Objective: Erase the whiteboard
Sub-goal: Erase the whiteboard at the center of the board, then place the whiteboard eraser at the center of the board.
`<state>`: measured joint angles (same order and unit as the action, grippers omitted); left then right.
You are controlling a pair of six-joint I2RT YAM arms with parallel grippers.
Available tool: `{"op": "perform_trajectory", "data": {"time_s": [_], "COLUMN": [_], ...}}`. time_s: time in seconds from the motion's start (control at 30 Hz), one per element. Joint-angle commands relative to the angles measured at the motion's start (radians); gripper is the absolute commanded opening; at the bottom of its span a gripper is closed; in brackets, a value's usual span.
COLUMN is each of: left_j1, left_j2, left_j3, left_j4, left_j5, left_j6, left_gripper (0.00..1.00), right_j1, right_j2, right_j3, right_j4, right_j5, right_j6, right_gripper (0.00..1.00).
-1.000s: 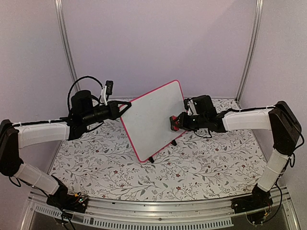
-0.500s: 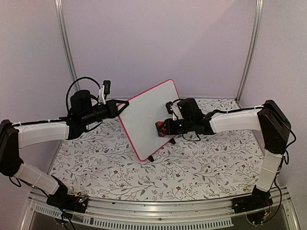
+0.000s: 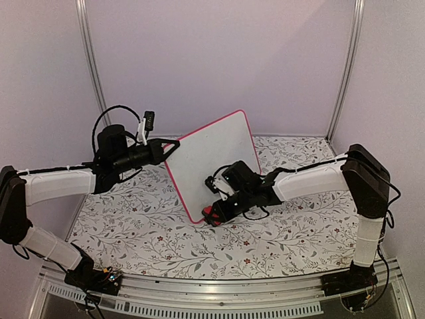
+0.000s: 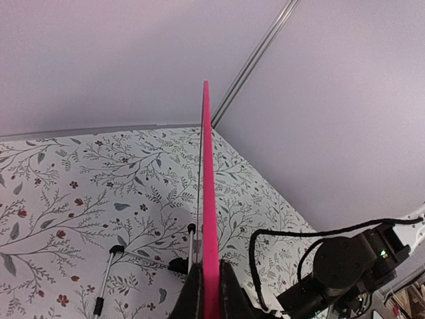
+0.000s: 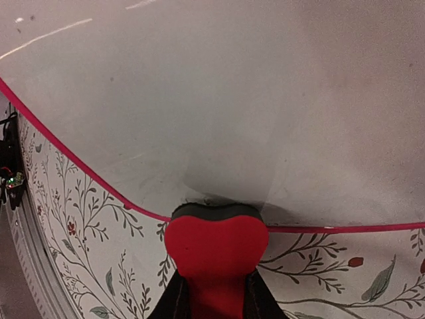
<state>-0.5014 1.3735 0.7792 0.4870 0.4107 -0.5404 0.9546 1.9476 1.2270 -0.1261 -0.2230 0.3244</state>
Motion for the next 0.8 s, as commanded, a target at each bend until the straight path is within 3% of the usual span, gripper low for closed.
{"op": "perform_trajectory", "data": {"time_s": [0.0,0.37,0.6,0.77], "left_j1": [-0.026,-0.027,-0.026,-0.025], "left_j2": [-0.010,-0.020,-0.027,-0.028], "left_j3": [0.029,0.027,0.027,0.027], "left_j4": [0.059,0.056,0.054,0.052], "left_j5": [0.076,0.072,0.067,0.064], "left_j6": [-0.026,-0.023,-0.021,-0.019], "left_gripper": [0.00,0.00,0.00,0.00], "right_j1": [0.002,0.000,-0.021,-0.128], "right_j2": [0.048,0.005,-0.235,-0.375], "right_j3": [0.026,0.023,-0.135,-0.238], "right_j4": [-0.103,-0.145,-0.060,-0.077], "right_j5": [0.053,0.350,0.497,0.527], "right_j6": [-0.058,-0.034,-0.062,0.006], "right_gripper": [0.21,0.21,0.22,0.24]}}
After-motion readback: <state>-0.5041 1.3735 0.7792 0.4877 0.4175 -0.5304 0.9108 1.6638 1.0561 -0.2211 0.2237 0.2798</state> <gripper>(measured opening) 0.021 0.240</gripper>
